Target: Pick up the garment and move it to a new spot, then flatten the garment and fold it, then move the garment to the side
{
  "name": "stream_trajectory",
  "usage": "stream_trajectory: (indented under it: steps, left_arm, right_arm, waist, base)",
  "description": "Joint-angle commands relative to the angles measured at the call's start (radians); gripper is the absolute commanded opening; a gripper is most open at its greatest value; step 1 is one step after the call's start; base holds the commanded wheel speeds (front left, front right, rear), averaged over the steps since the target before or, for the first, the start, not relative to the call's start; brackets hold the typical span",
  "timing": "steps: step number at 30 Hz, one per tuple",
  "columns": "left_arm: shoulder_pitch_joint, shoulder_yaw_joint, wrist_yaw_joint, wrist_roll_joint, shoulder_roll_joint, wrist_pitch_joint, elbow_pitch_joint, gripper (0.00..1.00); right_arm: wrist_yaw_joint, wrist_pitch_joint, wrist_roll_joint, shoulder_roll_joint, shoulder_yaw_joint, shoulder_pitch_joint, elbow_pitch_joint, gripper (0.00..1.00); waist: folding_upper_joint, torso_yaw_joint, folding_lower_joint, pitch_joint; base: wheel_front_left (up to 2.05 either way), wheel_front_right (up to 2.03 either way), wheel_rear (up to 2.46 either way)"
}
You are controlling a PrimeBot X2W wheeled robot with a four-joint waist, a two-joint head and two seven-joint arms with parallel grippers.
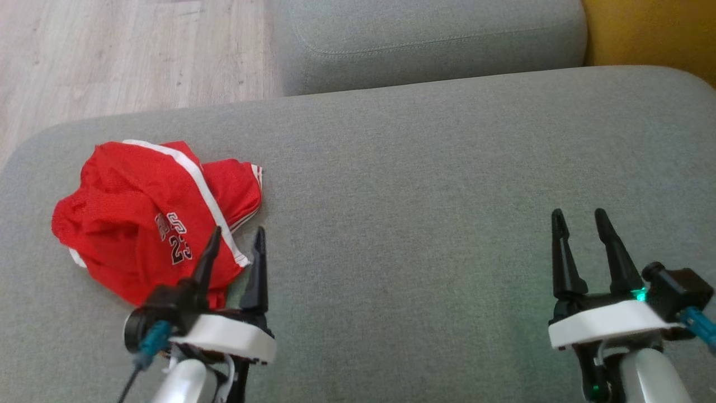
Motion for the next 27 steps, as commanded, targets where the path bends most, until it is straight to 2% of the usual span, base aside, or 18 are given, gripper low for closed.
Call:
stream_trajectory:
  steps: [1,5,10,14,20,27]
  left_arm:
    - [-0.064,0.001,0.009,0.046,0.022,-0.015,-0.02,1.0]
    - [-0.079,-0.026,0.02,0.092,0.03,-0.024,0.004,1.0]
    - [-0.104,-0.074,0.067,0.187,0.045,-0.042,0.059,1.0]
    - [-0.118,-0.096,0.087,0.222,0.042,-0.053,0.094,1.0]
    - [-0.102,-0.038,0.104,0.17,0.005,-0.071,0.079,1.0]
    - [-0.057,0.048,0.077,0.15,-0.032,-0.092,0.064,1.0]
  right_arm:
    - [-0.001,-0.017,-0.05,-0.008,0.024,-0.05,-0.046,1.0]
    - [-0.001,-0.026,-0.097,-0.008,0.029,-0.049,-0.05,1.0]
    - [-0.001,-0.043,-0.193,-0.009,0.044,-0.048,-0.056,1.0]
    - [-0.001,-0.055,-0.253,-0.009,0.056,-0.049,-0.06,1.0]
    - [-0.001,-0.073,-0.273,-0.009,0.051,-0.046,-0.061,1.0]
    - [-0.001,-0.094,-0.267,-0.01,0.029,-0.032,-0.049,1.0]
  waist:
    - [0.0,0.0,-0.0001,0.001]
    - [0.0,0.001,-0.0001,0.002]
    - [0.0,0.006,-0.0001,0.002]
    - [0.0,0.008,-0.0001,0.002]
    - [0.0,0.012,-0.0001,0.003]
    - [0.0,0.018,-0.0001,0.005]
  base:
    - [0.0,0.0,0.0]
    - [0.0,0.0,0.0]
    - [0.0,0.0,0.0]
    - [0.0,0.0,0.0]
    - [0.0,0.0,0.0]
    - [0.0,0.0,0.0]
